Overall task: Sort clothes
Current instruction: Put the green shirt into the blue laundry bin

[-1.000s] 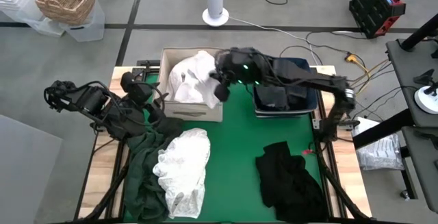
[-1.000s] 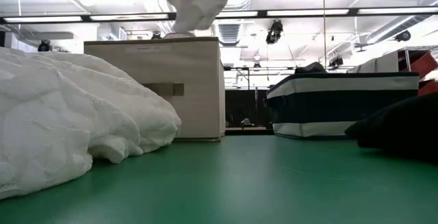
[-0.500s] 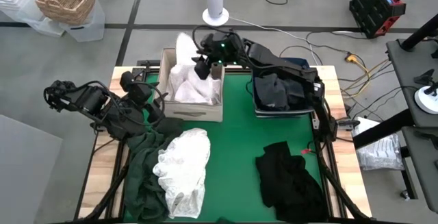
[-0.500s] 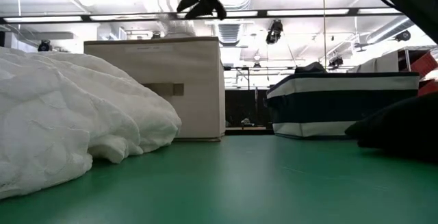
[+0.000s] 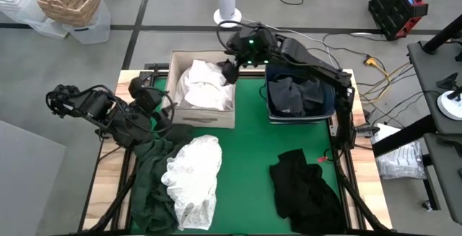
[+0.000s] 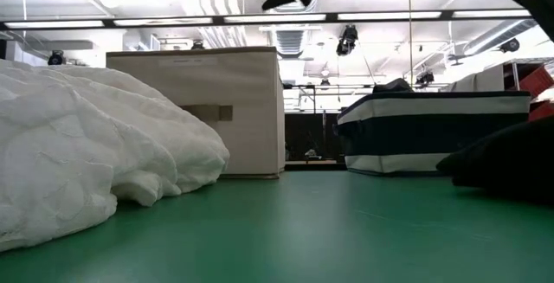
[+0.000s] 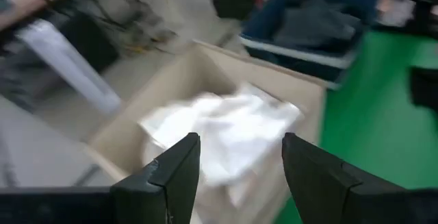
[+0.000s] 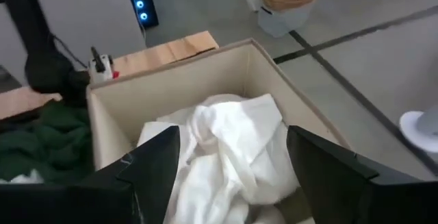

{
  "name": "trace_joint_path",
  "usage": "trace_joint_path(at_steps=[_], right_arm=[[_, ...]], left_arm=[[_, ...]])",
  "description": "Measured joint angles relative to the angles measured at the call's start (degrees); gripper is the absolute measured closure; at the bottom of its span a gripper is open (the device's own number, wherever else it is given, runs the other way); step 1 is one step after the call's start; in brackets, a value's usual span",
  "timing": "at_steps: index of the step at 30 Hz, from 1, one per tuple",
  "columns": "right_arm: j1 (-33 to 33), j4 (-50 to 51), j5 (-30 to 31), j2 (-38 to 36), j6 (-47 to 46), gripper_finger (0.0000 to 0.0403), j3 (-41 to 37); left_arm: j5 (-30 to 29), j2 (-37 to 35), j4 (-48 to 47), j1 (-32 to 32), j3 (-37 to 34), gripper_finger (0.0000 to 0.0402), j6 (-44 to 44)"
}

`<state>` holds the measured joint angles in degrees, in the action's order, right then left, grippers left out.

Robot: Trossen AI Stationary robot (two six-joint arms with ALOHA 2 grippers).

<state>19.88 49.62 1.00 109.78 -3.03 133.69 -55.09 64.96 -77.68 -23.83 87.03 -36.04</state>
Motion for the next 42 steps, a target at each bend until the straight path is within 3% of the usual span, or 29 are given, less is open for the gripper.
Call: trace_joint_path(at_steps=[9, 16, 20, 24, 26, 32, 42], right_arm=[[-4.25, 14.07, -0.01, -9.95, 5.27, 0.0171, 0.00], [-9.11, 27.43, 0.02, -17.07, 2.30, 0.0188, -0.04], [-12.53, 32.26, 0.43, -20.28, -0.77, 0.0193, -0.37], [-15.34, 33.83, 0.45, -23.06, -2.53, 0.0193, -0.73], [-16.24, 33.90, 0.46, -24.17, -2.77, 0.0193, -0.81], [-16.66, 33.91, 0.51, -25.57, -2.30, 0.0197, -0.85], [-16.64, 34.06, 0.54, -25.13, 1.26, 0.0197, -0.90]], left_arm=[[21.57, 2.04, 0.69, -0.38, -0.18, 0.0217, -0.06], [33.11, 5.87, 3.21, -0.54, -0.18, 0.0217, -1.83], [39.90, 8.49, 0.93, -0.55, -0.18, 0.0217, -8.23], [46.80, 11.23, -8.24, -0.58, -0.18, 0.0217, -21.56], [48.72, 12.76, -13.06, -0.74, -0.34, 0.0217, -27.00], [51.63, 13.39, -12.35, -0.37, -5.13, 0.0217, -38.46], [59.32, 12.92, -11.73, -1.10, -23.49, 0.0217, -49.39]])
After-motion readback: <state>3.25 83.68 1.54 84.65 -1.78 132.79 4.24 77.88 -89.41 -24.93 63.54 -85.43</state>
